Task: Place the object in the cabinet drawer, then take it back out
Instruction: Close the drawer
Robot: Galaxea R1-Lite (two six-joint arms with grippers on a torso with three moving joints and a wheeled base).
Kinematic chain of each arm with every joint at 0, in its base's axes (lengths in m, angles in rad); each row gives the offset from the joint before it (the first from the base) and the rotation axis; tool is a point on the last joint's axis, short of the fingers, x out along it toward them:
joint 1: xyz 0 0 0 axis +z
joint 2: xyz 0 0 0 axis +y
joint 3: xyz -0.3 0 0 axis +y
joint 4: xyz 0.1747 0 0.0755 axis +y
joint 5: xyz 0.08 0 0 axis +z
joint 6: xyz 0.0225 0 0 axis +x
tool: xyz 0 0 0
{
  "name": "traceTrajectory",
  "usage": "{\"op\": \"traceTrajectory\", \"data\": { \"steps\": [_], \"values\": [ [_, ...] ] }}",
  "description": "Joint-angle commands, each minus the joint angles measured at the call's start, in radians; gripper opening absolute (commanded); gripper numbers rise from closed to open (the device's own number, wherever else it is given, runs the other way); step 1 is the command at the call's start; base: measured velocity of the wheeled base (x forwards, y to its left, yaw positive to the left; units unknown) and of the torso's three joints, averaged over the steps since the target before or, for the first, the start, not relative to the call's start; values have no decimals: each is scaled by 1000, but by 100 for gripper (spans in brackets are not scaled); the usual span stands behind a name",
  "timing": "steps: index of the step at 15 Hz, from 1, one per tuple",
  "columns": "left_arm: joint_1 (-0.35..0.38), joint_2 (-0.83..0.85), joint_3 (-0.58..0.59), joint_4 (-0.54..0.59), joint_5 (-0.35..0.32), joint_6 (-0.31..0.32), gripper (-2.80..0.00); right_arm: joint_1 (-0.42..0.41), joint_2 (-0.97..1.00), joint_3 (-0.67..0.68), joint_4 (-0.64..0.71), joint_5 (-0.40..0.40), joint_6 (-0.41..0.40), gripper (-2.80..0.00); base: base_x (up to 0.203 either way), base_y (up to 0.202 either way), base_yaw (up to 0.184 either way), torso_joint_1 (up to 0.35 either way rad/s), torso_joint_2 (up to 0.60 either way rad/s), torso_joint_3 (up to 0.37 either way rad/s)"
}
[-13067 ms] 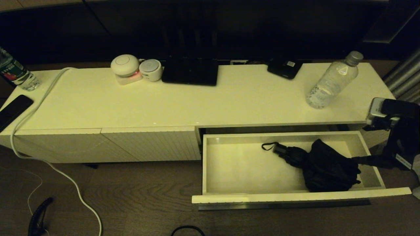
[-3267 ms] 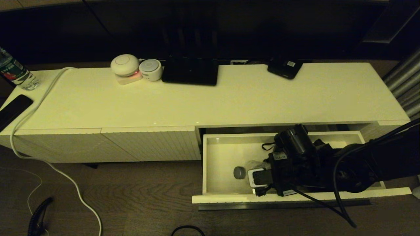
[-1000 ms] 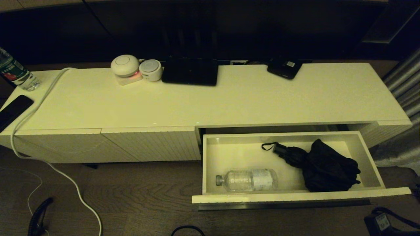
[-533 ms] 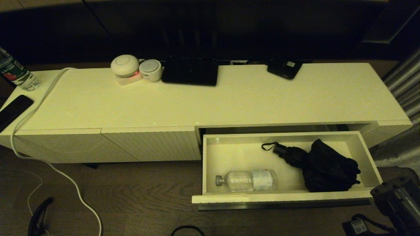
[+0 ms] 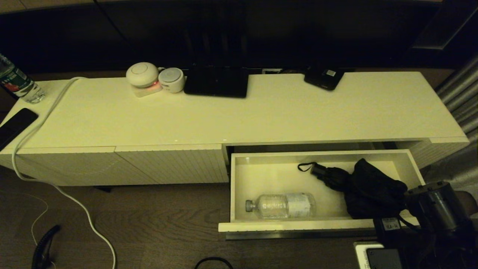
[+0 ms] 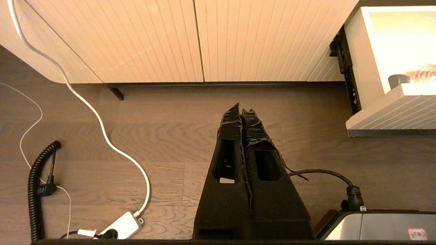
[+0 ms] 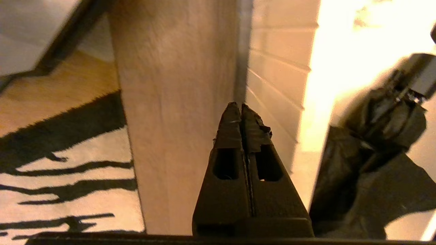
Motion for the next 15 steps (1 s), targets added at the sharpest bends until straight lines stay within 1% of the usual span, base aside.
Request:
{"op": "traceTrajectory", "data": {
  "steps": [1, 4, 11, 15],
  "values": [
    [0, 0, 2, -1, 1, 0, -280, -1, 20, -23, -23, -29, -7, -280, 0, 0, 0, 0, 0, 0],
    [0, -2, 0, -1, 1, 0, -280, -1, 41, -29, -106, -57, -7, -280, 0, 0, 0, 0, 0, 0],
    [0, -2, 0, -1, 0, 0, -280, 0, 73, -29, -145, -92, -7, -280, 0, 0, 0, 0, 0, 0],
    [0, -2, 1, -1, 1, 0, -280, 0, 157, -15, -367, -98, -9, -280, 0, 0, 0, 0, 0, 0]
  ]
}}
